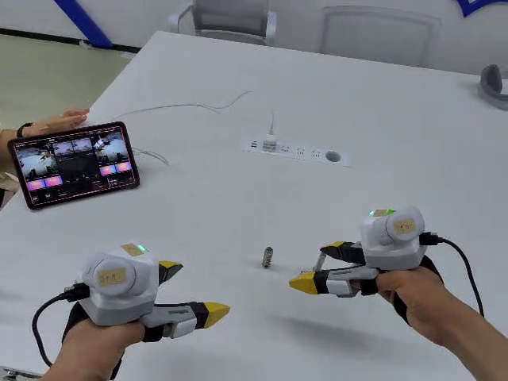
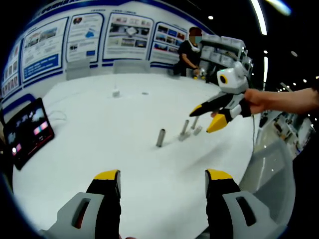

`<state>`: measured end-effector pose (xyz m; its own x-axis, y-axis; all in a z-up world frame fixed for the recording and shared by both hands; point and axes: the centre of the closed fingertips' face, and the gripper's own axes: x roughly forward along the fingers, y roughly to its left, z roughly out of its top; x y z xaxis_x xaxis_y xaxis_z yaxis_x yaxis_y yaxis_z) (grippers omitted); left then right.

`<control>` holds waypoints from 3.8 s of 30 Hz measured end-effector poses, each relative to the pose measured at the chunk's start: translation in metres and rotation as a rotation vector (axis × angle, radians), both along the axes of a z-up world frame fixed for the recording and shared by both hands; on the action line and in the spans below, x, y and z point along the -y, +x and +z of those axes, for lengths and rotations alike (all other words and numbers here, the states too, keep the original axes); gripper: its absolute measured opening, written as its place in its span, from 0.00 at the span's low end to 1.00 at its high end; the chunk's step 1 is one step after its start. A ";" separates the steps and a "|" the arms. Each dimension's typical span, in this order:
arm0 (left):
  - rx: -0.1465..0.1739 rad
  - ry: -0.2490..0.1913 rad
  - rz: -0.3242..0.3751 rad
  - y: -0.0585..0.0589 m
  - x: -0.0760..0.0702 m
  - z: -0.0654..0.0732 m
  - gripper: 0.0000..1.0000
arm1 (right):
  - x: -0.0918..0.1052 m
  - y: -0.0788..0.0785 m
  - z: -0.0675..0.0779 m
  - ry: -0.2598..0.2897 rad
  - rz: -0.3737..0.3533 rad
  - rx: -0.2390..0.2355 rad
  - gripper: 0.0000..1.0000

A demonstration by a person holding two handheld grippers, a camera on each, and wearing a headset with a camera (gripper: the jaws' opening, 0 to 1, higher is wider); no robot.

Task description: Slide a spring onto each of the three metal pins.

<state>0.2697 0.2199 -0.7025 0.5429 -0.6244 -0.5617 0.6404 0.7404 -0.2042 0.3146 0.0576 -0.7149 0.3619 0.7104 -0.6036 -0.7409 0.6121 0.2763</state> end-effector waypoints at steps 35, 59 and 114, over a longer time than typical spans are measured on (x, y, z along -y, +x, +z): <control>-0.008 0.008 -0.095 0.011 0.043 -0.002 0.72 | 0.087 -0.042 0.001 0.030 -0.224 0.022 0.78; -0.009 0.030 -0.230 0.007 0.095 -0.008 0.73 | 0.108 -0.062 -0.005 0.041 -0.267 0.002 0.81; -0.042 0.133 -0.468 0.031 0.186 -0.051 0.71 | 0.126 -0.087 -0.008 0.022 -0.245 -0.032 0.86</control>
<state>0.3007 0.0339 -0.7537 0.1960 -0.7175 -0.6684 0.9042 0.3960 -0.1599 0.2278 -0.0688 -0.7234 0.5056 0.6170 -0.6031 -0.5616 0.7660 0.3128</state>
